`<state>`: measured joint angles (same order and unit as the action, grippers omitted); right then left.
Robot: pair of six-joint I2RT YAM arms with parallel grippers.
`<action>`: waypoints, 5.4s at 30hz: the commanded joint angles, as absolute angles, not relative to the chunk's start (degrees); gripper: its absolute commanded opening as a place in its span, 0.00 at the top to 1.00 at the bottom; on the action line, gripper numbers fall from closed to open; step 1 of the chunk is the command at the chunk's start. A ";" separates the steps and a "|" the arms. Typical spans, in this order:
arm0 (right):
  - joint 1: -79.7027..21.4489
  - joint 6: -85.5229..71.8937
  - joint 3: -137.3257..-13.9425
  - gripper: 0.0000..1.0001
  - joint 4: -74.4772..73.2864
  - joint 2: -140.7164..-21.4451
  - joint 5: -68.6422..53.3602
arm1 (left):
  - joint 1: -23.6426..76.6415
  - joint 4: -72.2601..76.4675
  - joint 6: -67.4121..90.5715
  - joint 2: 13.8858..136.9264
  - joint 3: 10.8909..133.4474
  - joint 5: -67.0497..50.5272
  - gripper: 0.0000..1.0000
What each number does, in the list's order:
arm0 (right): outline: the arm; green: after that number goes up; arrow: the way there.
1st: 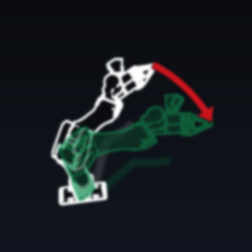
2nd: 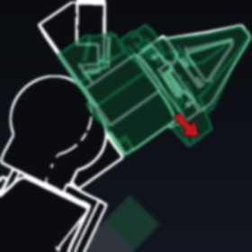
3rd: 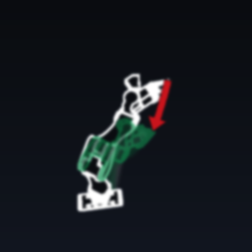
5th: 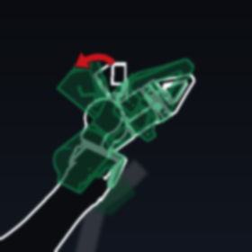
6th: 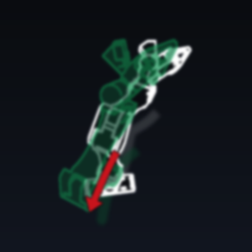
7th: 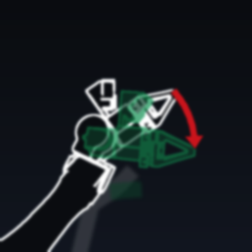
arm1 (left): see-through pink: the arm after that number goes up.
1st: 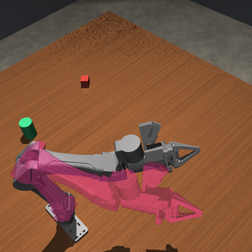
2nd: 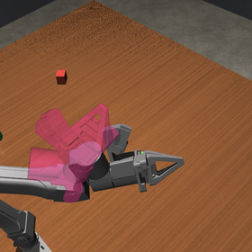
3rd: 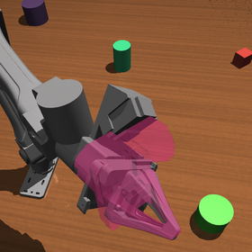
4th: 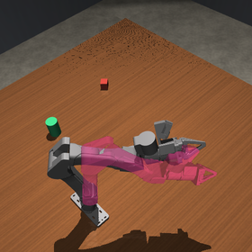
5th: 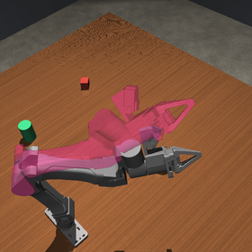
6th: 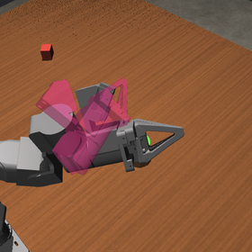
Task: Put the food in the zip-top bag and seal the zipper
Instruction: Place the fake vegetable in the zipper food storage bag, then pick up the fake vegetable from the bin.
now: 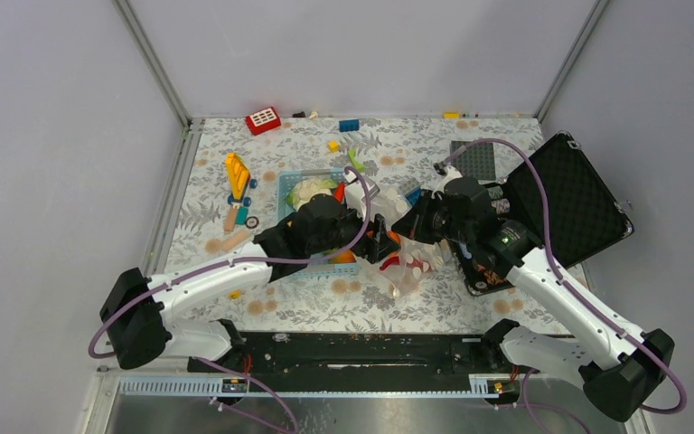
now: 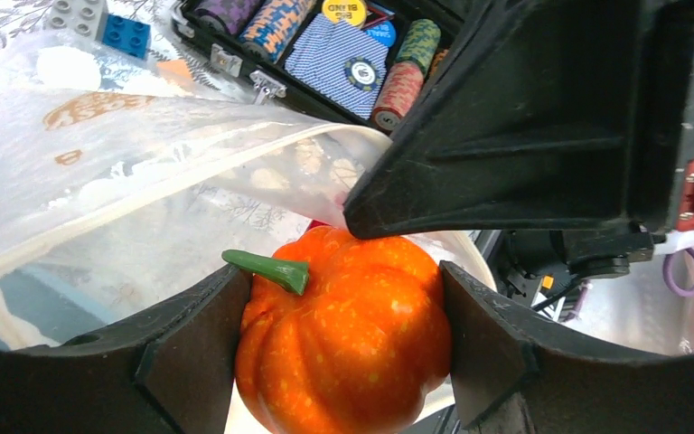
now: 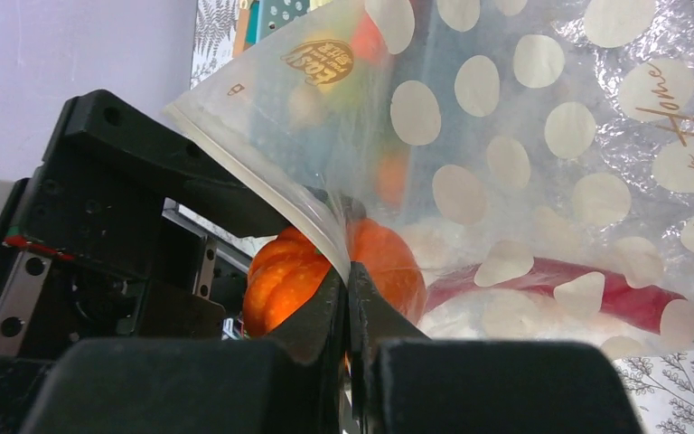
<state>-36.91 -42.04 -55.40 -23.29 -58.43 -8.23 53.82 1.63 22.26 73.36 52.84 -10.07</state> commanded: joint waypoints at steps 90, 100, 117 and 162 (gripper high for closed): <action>-29.27 -33.70 -56.94 1.00 -26.37 -61.90 -18.40 | 23.42 -24.55 -10.01 93.71 69.47 -19.36 0.01; -28.75 -33.37 -57.11 1.00 -26.23 -62.58 -18.36 | 23.68 -24.14 -1.05 87.95 69.09 -17.47 0.01; -27.84 -32.45 -56.87 1.00 -26.33 -61.82 -18.63 | 27.06 -29.76 11.01 70.56 58.06 4.12 0.01; -27.51 -34.76 -54.32 1.00 -26.18 -60.05 -16.78 | 33.70 -29.62 27.42 105.92 77.88 0.28 0.61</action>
